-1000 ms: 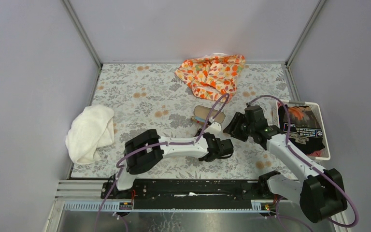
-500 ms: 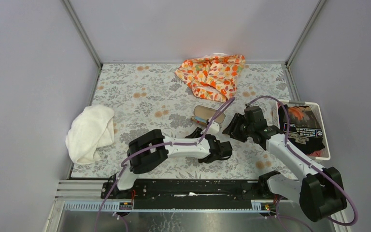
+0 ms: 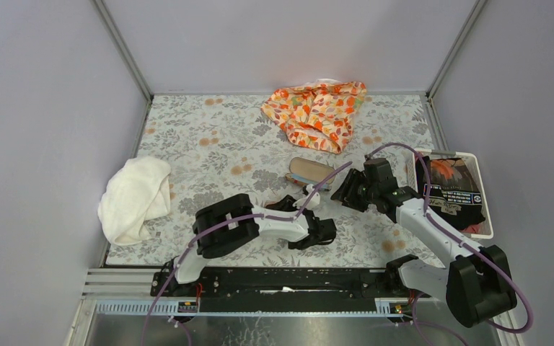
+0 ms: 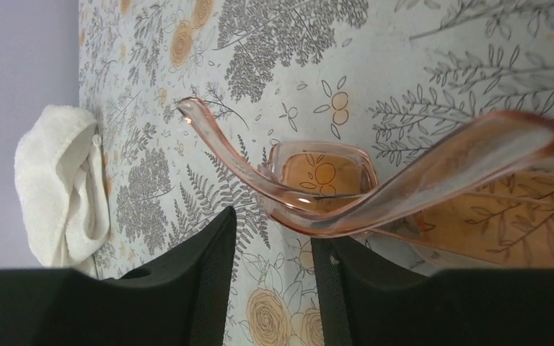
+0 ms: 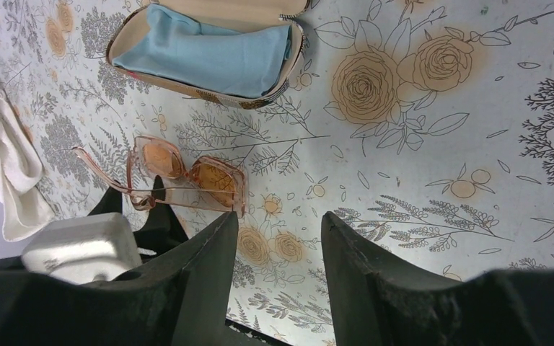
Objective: Organize the sunglasses
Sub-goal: Adjust the sunglasses at the center of the board.
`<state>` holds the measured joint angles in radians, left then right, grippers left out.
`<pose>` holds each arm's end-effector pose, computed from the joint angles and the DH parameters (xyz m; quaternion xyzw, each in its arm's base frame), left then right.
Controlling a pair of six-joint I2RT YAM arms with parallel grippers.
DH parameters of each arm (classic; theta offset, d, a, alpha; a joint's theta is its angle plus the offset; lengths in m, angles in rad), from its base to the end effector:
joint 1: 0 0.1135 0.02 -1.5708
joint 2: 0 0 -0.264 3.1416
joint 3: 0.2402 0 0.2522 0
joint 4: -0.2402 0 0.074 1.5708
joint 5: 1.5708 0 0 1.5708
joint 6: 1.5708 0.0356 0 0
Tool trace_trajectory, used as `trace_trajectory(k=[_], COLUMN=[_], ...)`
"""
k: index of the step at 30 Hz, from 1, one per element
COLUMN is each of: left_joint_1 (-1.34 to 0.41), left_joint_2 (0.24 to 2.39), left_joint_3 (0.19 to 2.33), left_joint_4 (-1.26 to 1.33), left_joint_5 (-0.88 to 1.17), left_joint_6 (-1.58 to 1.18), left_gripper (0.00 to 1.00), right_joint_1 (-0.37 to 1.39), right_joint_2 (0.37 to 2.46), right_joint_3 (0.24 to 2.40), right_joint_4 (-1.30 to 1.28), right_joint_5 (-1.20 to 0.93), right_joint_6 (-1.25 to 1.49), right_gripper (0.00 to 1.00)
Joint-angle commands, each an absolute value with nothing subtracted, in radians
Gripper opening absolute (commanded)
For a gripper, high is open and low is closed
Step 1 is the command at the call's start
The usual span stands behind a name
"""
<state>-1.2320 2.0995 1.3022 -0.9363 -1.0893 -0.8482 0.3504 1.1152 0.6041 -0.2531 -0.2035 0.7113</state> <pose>0.1469 -0.3220 0.1188 0.2040 0.8288 0.3213 0.4102 0.2093 0.0841 0.2078 0.1250 0.9073 0.2782 0.2894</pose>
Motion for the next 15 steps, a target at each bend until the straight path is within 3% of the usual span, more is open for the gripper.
trace_trajectory(k=[1, 6, 15], left_joint_1=[-1.22, -1.216, -1.209], left_joint_2=[2.031, 1.903, 1.8], left_joint_3=[1.209, 1.091, 1.016], left_joint_4=[-0.682, -0.461, -0.313], left_joint_5=[-1.108, -1.002, -0.877], left_joint_6=[-0.701, -0.509, -0.312], left_gripper=[0.5, 0.52, 0.48], right_joint_1=[0.345, 0.345, 0.345], right_joint_2=[1.119, 1.123, 1.13], right_joint_3=[0.607, 0.608, 0.609], right_joint_4=[-0.238, -0.238, -0.232], right_joint_5=[-0.227, -0.23, -0.241], right_joint_6=[0.693, 0.691, 0.692], right_gripper=[0.53, 0.53, 0.53])
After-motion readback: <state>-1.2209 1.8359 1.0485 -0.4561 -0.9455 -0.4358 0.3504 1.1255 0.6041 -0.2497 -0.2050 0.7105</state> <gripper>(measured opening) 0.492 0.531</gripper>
